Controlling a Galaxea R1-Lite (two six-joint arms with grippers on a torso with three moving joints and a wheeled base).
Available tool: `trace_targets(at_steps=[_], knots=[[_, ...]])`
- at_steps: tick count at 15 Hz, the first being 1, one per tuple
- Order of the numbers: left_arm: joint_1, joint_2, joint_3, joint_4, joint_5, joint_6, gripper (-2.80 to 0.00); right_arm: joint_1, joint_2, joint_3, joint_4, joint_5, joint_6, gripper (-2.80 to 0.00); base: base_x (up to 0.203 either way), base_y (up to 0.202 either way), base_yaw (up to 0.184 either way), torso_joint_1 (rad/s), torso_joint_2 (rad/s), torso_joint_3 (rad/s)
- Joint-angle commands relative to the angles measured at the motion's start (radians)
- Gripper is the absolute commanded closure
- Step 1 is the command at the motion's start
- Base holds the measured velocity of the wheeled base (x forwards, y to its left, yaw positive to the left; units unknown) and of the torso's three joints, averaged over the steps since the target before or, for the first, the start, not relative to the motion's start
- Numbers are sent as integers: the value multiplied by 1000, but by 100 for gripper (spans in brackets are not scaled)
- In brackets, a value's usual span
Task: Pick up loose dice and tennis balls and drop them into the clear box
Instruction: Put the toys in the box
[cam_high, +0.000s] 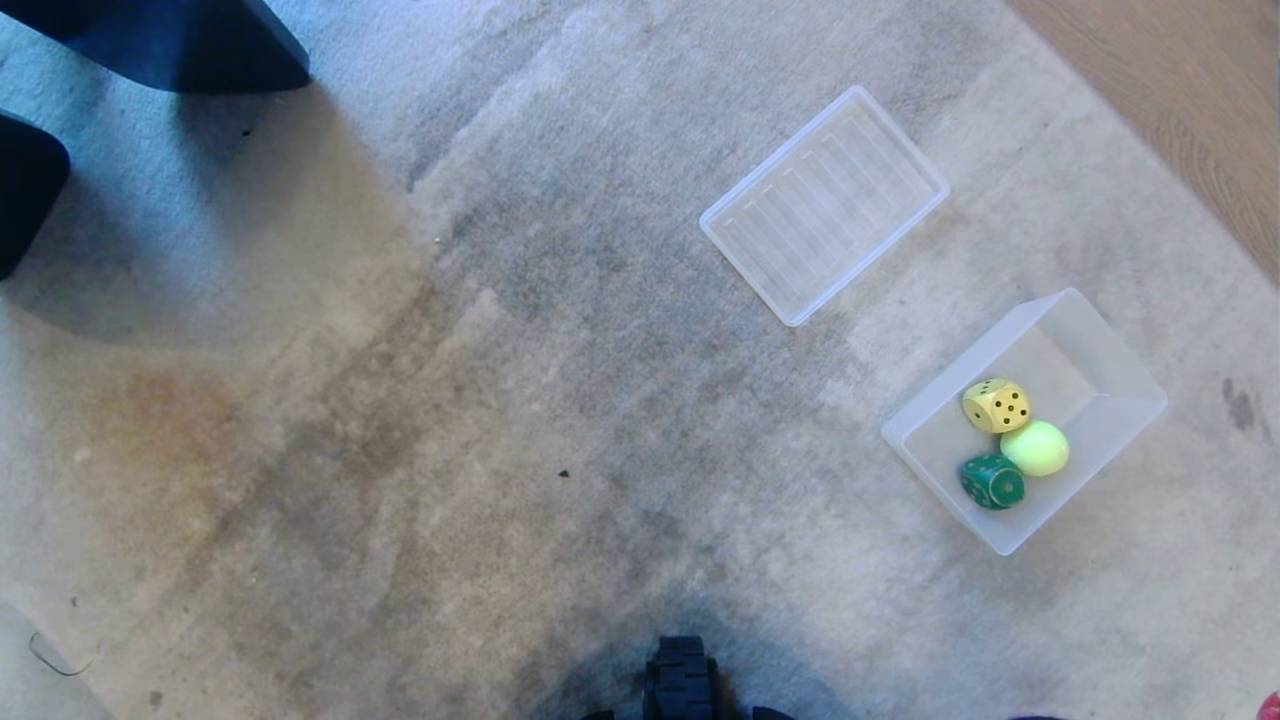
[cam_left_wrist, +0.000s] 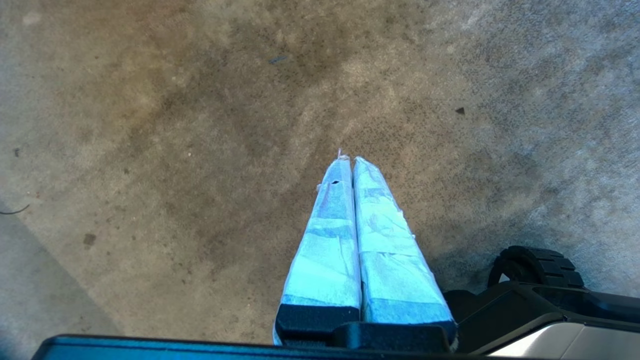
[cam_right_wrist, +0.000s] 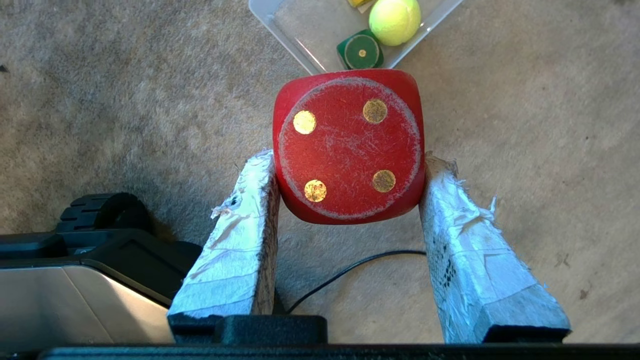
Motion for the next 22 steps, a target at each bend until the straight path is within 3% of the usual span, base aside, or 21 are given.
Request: trace_targets(at_steps=[1,4,6,9,14,18,22], knots=[[0,0,0,0,1,-2,0,-1,49,-31,-1,-2,3,0,0,0,0,0,0,0],[0,0,0,0,1,-2,0,-3,342,-165,-24,-18,71,0,0,0,0,0,0,0],[0,0,0,0,1,-2,0,-8,606,-225,-141,-44,137,0,0,0,0,0,0,0],[0,0,0,0,1,-2,0,-10,1021,-272,-489,-114,232,0,0,0,0,0,0,0],[0,0,0,0,1,-2,0,84,1559,-321,-1023,-169,406,0,0,0,0,0,0,0],[0,0,0,0,1,-2,0,141,1788,-403,-1171,-160,573,0,0,0,0,0,0,0],[0,0,0,0,1,-2,0,140,1813,-399,-1180,-169,582,0,0,0,0,0,0,0]])
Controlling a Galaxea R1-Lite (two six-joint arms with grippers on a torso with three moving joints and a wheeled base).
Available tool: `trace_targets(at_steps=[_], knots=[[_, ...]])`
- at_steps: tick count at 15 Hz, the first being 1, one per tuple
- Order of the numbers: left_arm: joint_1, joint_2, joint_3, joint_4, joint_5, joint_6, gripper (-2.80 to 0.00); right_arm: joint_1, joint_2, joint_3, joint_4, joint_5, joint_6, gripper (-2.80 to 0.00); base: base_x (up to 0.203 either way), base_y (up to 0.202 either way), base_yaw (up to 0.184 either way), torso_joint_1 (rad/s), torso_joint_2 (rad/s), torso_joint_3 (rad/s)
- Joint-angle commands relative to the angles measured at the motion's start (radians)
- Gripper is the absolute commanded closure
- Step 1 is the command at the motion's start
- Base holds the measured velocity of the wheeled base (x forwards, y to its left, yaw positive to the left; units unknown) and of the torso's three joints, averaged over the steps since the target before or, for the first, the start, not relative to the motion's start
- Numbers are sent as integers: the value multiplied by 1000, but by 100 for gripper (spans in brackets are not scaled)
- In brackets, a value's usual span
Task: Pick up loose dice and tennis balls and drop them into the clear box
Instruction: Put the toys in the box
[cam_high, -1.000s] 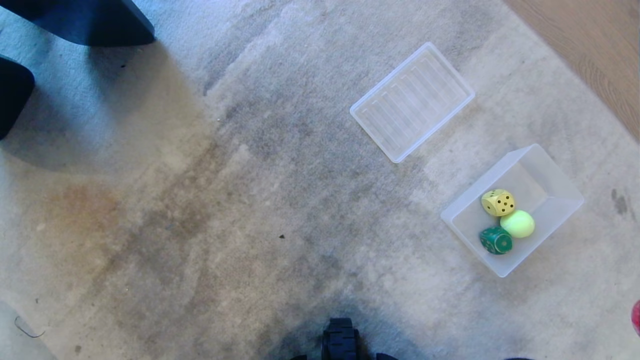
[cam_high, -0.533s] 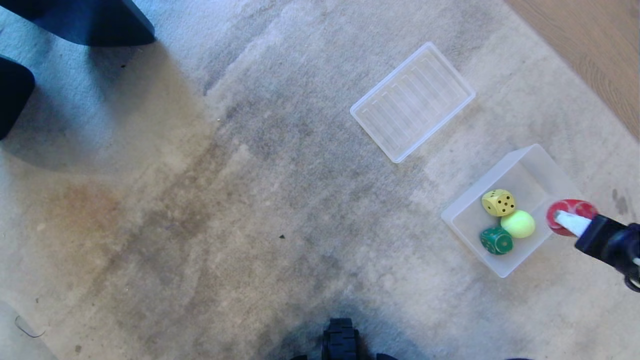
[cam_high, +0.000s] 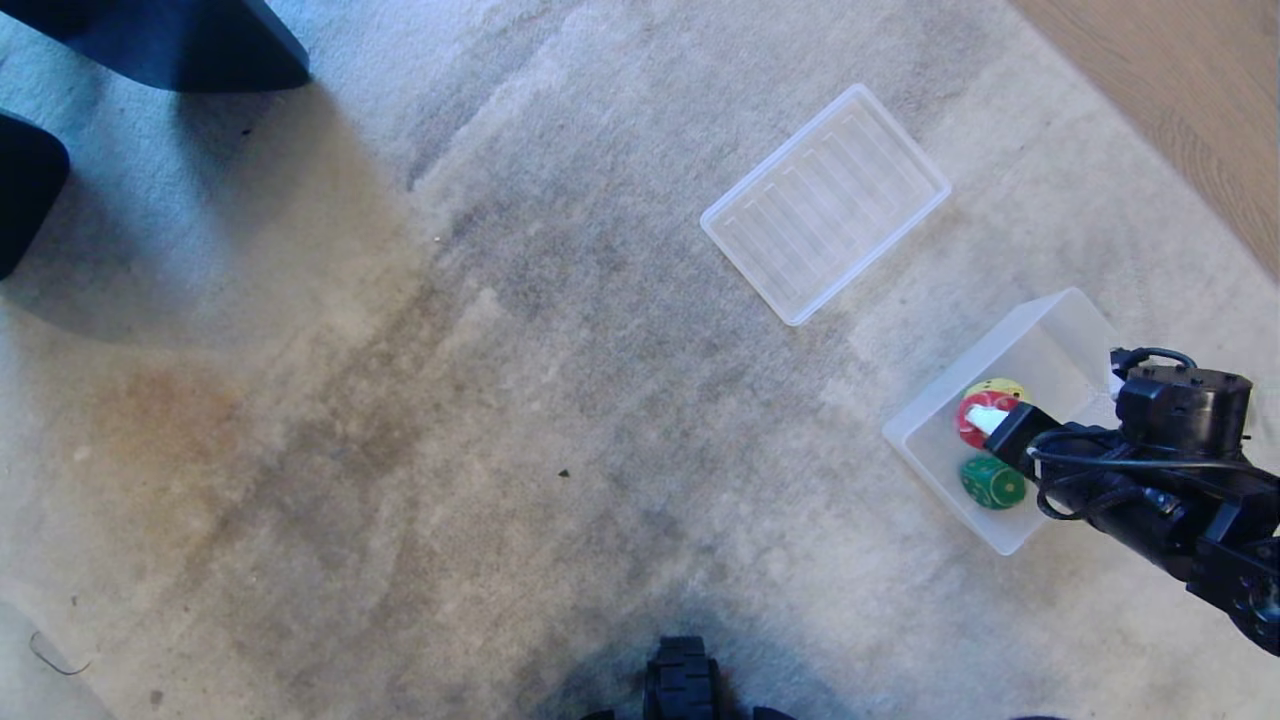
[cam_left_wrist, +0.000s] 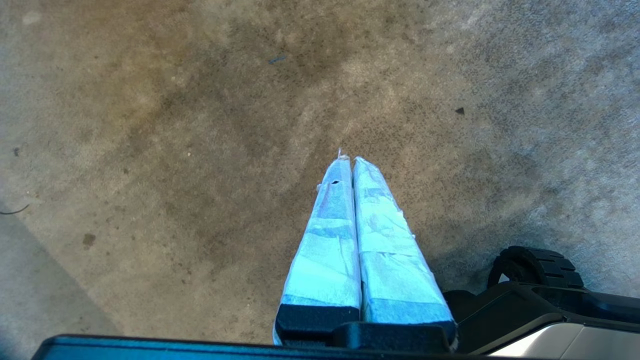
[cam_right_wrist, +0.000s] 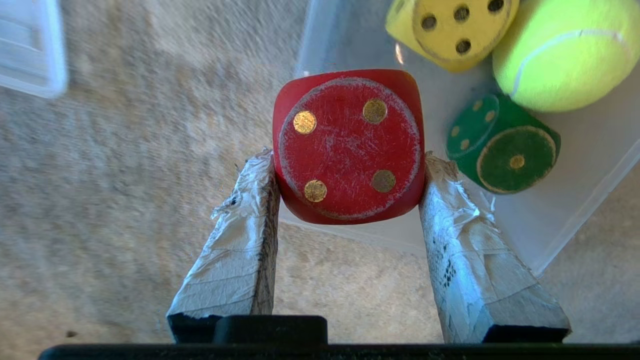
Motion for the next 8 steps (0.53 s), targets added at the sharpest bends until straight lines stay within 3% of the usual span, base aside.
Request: trace_targets(at_steps=[1,6,8], knots=[[0,0,0,0,1,-1,0,4,20,10,-7,-5,1,-280,0,0,0,0,0,0],[0,0,0,0,1,-1,0,17,-136,58,41,10,-38,-280,0,0,0,0,0,0],[0,0,0,0,2,-1,0,21,-296,80,167,34,-77,-280,0,0,0,0,0,0]])
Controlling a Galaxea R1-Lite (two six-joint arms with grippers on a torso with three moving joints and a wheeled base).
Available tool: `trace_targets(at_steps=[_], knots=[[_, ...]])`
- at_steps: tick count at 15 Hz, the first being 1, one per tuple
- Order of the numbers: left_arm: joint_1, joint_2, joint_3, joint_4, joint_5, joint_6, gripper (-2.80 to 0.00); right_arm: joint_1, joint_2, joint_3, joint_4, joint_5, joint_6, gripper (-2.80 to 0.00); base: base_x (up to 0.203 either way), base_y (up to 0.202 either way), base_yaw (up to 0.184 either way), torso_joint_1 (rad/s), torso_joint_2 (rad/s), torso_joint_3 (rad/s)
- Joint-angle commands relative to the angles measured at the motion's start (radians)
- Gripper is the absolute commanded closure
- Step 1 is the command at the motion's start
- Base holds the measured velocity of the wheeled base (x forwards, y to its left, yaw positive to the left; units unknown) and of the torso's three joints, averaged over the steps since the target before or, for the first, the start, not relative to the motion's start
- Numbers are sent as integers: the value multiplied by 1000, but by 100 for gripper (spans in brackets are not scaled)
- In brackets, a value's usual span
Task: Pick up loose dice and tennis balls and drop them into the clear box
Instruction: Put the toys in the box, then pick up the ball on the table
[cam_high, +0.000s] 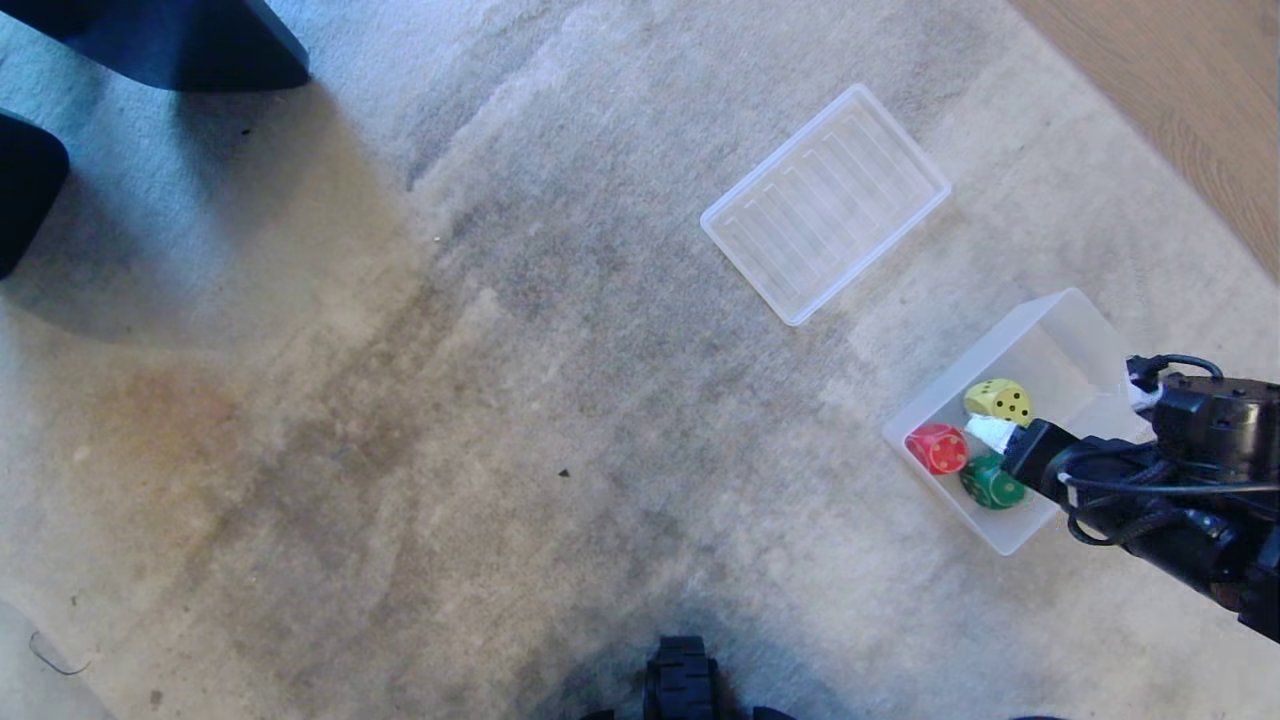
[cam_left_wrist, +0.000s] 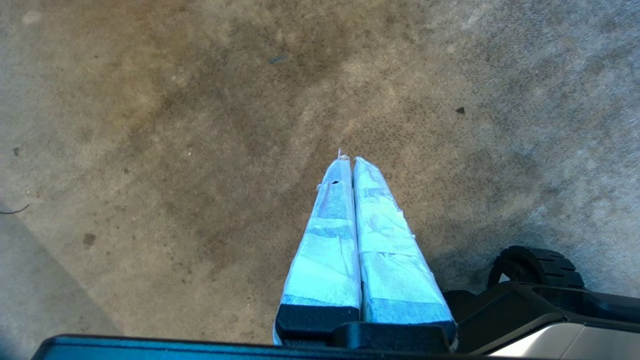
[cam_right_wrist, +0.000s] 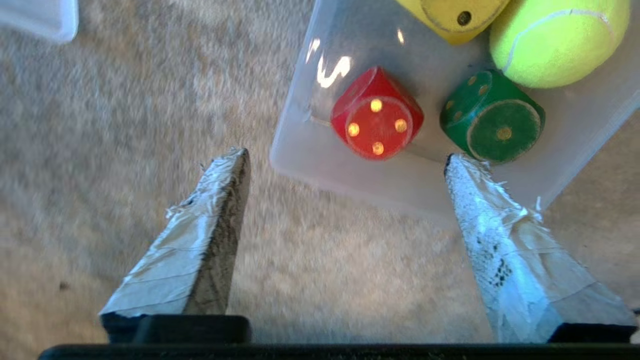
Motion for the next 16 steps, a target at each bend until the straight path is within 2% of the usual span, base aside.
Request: trace_targets(at_steps=[1,4,5,8,12,14,16], knots=[[0,0,0,0,1,-1,0,4,-248,23,147,17,-22,-280,0,0,0,0,0,0],[0,0,0,0,1,-1,0,6,-557,82,292,56,-56,-280,0,0,0,0,0,0],[0,0,0,0,1,0,0,6,-670,116,331,75,-81,0,0,0,0,0,0,0],[0,0,0,0,1,-1,0,-15,-964,198,546,111,-194,0,0,0,0,0,0,0],[0,0,0,0,1,-1,0,-88,-1277,276,865,127,-429,0,0,0,0,0,0,0],[0,0,0,0,1,-1,0,-147,-1394,336,943,131,-493,0,0,0,0,0,0,0],[0,0,0,0,1,-1,0,-163,-1465,381,964,132,-517,0,0,0,0,0,0,0]])
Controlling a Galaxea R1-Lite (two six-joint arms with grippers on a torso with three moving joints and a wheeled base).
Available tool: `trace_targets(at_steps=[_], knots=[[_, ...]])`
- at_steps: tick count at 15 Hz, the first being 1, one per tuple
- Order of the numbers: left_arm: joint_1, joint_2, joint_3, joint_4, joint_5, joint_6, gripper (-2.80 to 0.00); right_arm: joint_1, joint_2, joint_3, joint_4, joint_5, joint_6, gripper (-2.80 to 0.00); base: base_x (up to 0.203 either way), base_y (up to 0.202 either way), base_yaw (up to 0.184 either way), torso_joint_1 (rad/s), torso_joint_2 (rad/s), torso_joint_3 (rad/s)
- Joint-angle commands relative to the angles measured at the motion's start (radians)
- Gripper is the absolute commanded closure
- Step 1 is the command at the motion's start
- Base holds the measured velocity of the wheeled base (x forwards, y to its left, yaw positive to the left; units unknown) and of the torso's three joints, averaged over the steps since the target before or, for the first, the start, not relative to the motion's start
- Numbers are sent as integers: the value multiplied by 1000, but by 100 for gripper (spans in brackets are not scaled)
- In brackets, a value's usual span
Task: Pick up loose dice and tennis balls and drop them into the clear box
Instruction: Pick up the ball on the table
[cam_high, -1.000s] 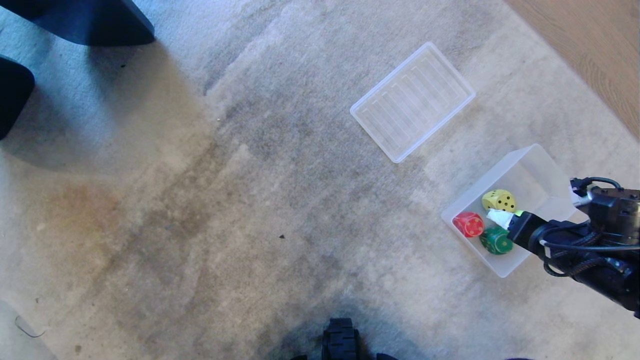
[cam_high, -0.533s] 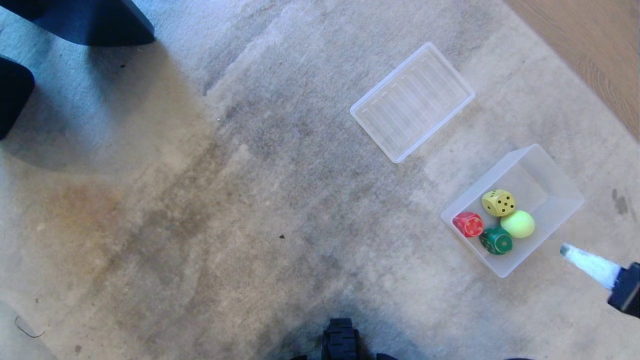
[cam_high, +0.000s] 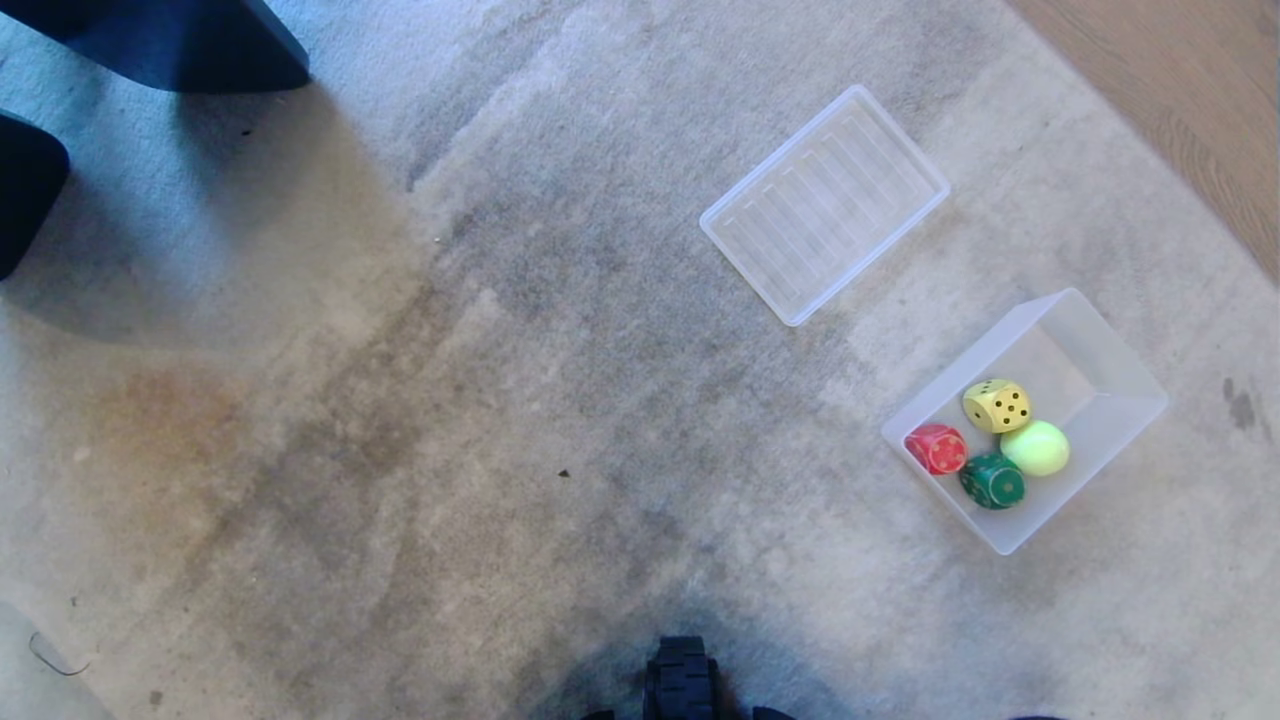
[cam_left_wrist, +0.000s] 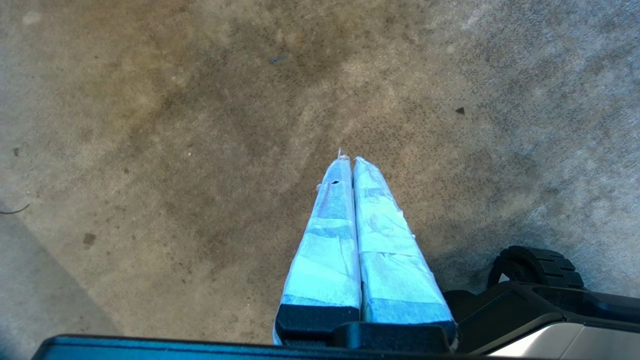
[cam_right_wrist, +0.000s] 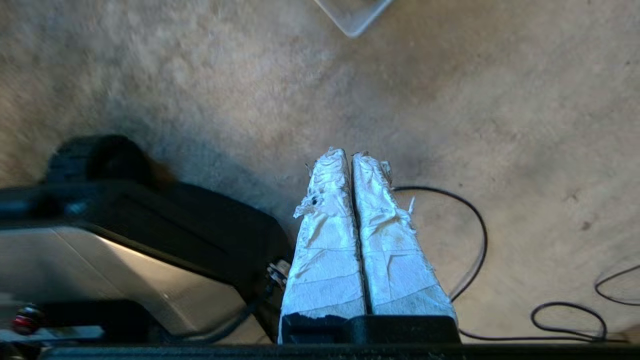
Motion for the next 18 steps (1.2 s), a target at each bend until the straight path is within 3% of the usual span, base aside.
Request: trace_targets(at_steps=[1,4,18], knots=[[0,0,0,0,1,-1,0,-13,-162,31,7,-1,-6,0,0,0,0,0,0,0],[0,0,0,0,1,-1,0,-1,-301,32,12,6,-18,0,0,0,0,0,0,0],[0,0,0,0,4,-5,0,2,-302,32,10,8,-17,0,0,0,0,0,0,0]])
